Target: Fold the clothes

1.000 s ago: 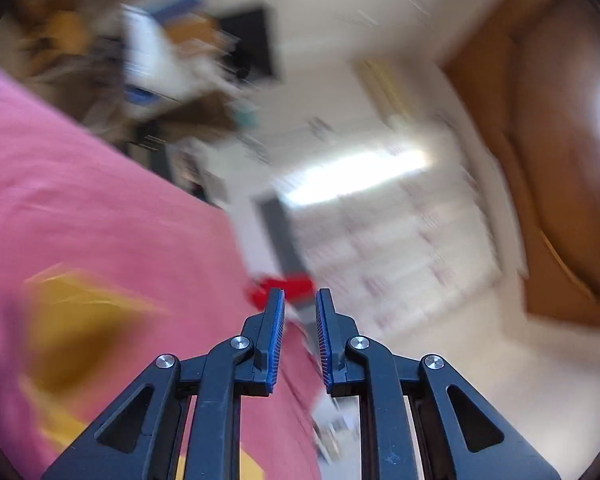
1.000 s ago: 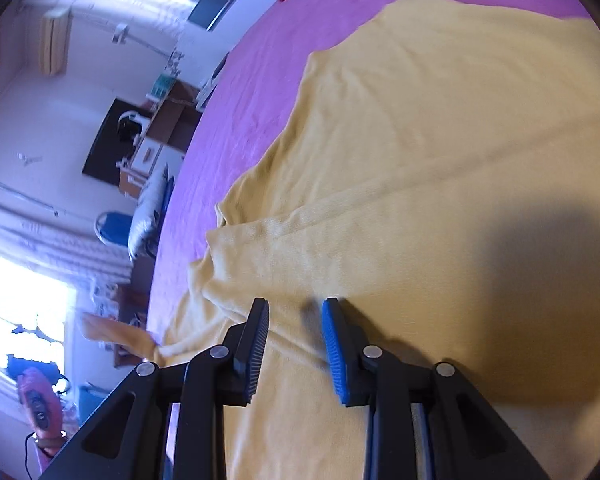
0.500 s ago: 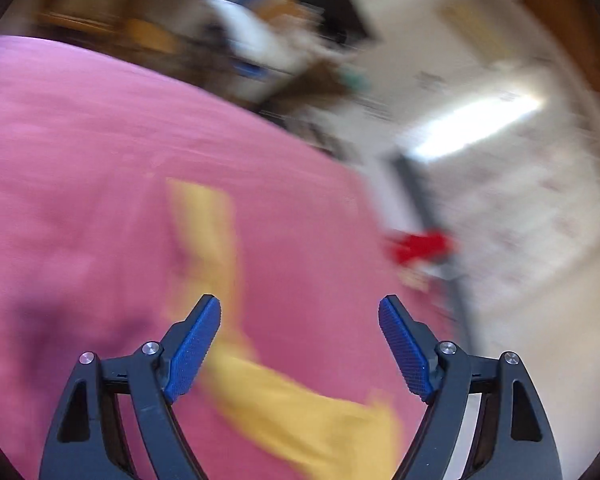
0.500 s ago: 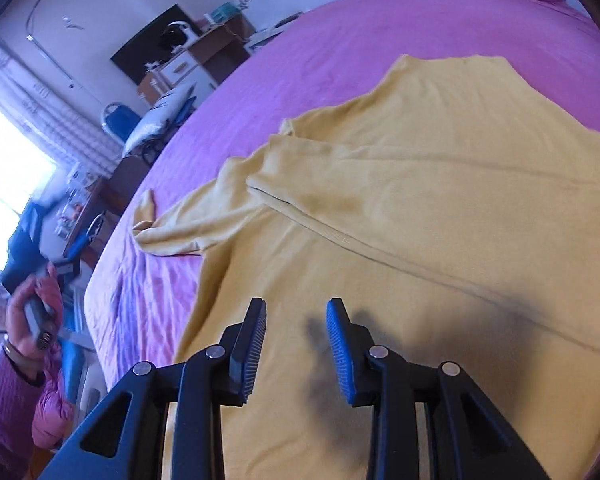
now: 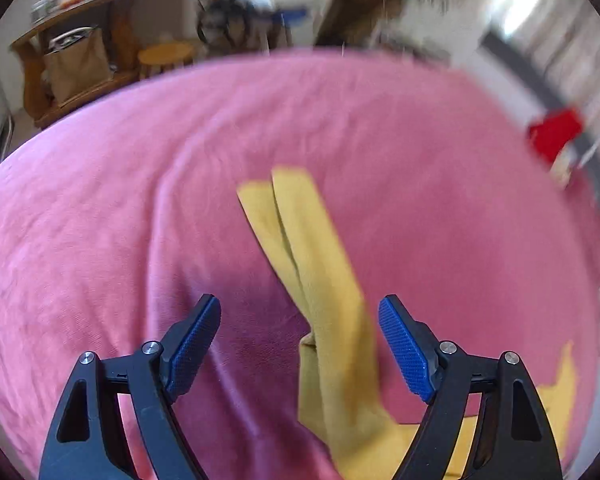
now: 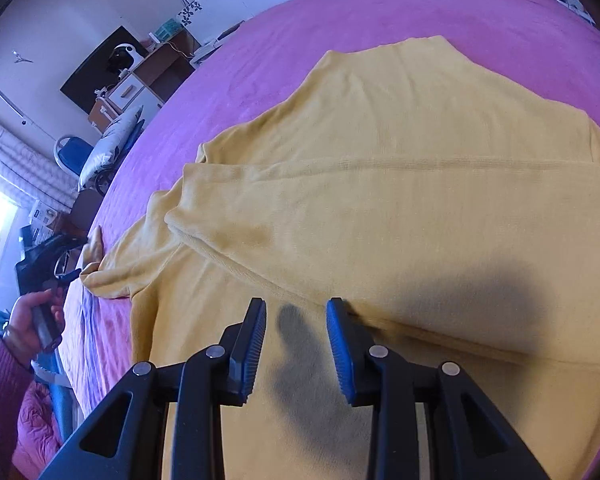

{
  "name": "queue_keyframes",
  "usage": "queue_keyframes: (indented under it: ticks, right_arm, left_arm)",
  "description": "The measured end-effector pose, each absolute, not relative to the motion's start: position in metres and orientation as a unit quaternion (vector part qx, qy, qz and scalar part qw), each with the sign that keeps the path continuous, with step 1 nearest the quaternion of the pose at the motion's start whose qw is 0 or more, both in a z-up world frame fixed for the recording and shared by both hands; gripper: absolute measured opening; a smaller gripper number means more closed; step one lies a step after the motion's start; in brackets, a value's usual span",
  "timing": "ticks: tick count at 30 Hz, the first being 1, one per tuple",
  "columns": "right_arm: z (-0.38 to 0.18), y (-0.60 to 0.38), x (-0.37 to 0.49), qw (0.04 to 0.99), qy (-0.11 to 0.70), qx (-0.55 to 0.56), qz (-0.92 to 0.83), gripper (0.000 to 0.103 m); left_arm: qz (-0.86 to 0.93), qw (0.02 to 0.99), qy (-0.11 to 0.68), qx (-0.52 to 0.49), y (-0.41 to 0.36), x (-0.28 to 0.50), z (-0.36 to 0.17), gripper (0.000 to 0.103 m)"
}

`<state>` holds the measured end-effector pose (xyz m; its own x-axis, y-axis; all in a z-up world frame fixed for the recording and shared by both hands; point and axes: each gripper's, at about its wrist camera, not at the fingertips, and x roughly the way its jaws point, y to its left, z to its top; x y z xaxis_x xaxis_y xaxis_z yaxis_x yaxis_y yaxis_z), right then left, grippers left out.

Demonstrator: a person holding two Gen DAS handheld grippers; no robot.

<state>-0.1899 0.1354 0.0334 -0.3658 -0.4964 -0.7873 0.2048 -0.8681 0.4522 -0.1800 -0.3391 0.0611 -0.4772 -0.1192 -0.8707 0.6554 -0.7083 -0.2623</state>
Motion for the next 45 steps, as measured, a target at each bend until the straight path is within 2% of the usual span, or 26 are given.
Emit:
queue_keyframes:
  ticks: [1,3,4,6,10,13,18,22,24,26,28,30,34,39,42,45]
  right_arm:
    - [0.033,0.136,-0.189,0.217,-0.139,0.520,-0.815,0.032]
    - [0.036,0.137,-0.189,0.216,-0.143,0.518,-0.815,0.032]
    - [0.037,0.137,-0.190,0.216,-0.146,0.517,-0.815,0.032]
    - [0.041,0.140,-0.190,0.213,-0.153,0.510,-0.819,0.032]
    - [0.047,0.154,-0.197,0.205,-0.187,0.487,-0.828,0.032]
    - [0.030,0.163,-0.206,0.193,-0.216,0.516,-0.806,0.031]
    - [0.033,0.194,-0.184,0.191,-0.306,0.487,-0.795,0.032]
    - [0.039,0.222,-0.160,0.183,-0.341,0.471,-0.793,0.032]
    - [0.038,0.241,-0.148,0.175,-0.364,0.467,-0.787,0.032]
    - [0.036,0.261,-0.134,0.162,-0.387,0.464,-0.780,0.033]
    - [0.031,0.279,-0.120,0.148,-0.391,0.472,-0.776,0.033]
    - [0.026,0.296,-0.106,0.135,-0.395,0.481,-0.771,0.033]
    - [0.022,0.324,-0.084,0.120,-0.391,0.488,-0.771,0.033]
    - [0.037,0.336,-0.095,0.121,-0.385,0.464,-0.789,0.033]
    - [0.045,0.341,-0.112,0.114,-0.390,0.454,-0.793,0.033]
    - [0.046,0.334,-0.128,0.109,-0.378,0.458,-0.797,0.033]
  left_arm:
    - [-0.803,0.243,0.298,0.455,-0.338,-0.182,0.056,0.080]
    - [-0.806,0.259,0.298,0.441,-0.337,-0.177,0.055,0.041]
    - [-0.806,0.251,0.321,0.429,-0.339,-0.172,0.056,0.014]
    - [-0.804,0.230,0.372,0.403,-0.345,-0.162,0.058,0.009]
    - [-0.820,0.200,0.433,0.316,-0.350,-0.135,0.092,0.009]
    - [-0.858,0.140,0.428,0.246,-0.327,-0.133,0.152,0.008]
    - [-0.926,-0.018,0.338,0.167,-0.218,-0.156,0.262,0.008]
    - [-0.933,-0.195,0.247,0.176,-0.068,-0.182,0.303,0.009]
    - [-0.919,-0.276,0.186,0.213,0.019,-0.185,0.291,0.020]
    - [-0.908,-0.297,0.122,0.269,0.092,-0.181,0.256,0.066]
    - [-0.882,-0.304,0.094,0.346,0.138,-0.172,0.203,0.068]
    - [-0.857,-0.302,0.093,0.407,0.150,-0.157,0.155,0.068]
    - [-0.868,-0.257,0.086,0.416,0.107,-0.120,0.100,0.068]
    - [-0.883,-0.147,0.060,0.443,0.038,-0.146,0.062,0.068]
    - [-0.892,-0.139,0.052,0.428,0.023,-0.151,0.061,0.068]
    - [-0.918,-0.086,-0.016,0.387,0.024,-0.144,0.072,0.065]
